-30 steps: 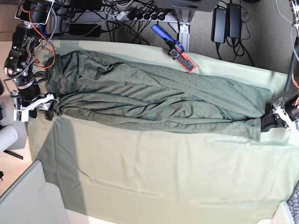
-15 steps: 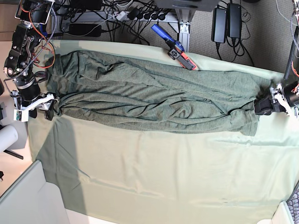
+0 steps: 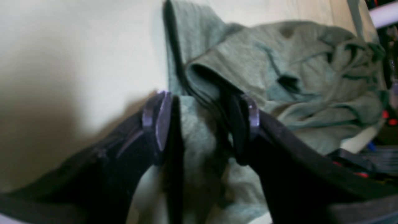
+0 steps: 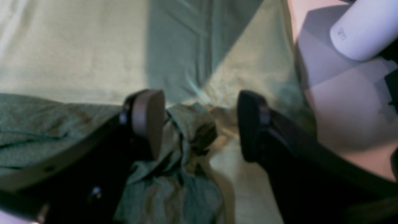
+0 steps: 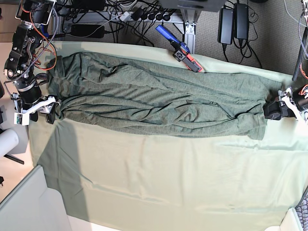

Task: Fold the T-shirt properly
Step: 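Pull the held end with the left gripper, stretching the strip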

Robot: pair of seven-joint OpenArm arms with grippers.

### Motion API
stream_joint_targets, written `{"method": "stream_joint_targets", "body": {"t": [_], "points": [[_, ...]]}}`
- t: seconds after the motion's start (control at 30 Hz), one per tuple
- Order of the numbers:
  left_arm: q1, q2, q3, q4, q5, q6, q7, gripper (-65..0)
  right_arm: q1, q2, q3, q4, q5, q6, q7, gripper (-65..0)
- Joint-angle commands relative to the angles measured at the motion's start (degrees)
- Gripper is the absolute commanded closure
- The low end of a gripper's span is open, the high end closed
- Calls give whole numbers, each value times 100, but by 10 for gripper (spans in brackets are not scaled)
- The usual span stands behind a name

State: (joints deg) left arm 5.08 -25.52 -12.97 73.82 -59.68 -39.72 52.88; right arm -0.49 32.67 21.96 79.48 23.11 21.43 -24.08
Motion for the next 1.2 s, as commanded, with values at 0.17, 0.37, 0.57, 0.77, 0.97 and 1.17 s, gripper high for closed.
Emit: {"method": "stream_joint_targets", "body": {"t": [0.17, 0.37, 0.57, 0.77, 0.97, 1.17], "points": [[-48, 85, 647, 63, -225, -28, 114, -344, 61, 142, 52, 76, 48, -17, 131, -369], [-46, 306, 739, 63, -114, -28, 39, -255, 61, 142, 52, 74, 50, -15, 131, -369], [-46, 372, 739, 63, 446, -28, -501, 0, 61, 142, 52, 76, 50, -17, 131, -369], [-264, 234, 695, 70, 428, -28, -809, 0, 61, 144, 52, 76, 48, -17, 133, -369], [-896, 184, 387, 70, 852, -28, -809, 0, 66, 146, 52, 76, 48, -17, 138, -369], [-1292, -59, 391, 68, 1320, -28, -916, 0, 66, 146, 52, 76, 48, -17, 142, -369]]}}
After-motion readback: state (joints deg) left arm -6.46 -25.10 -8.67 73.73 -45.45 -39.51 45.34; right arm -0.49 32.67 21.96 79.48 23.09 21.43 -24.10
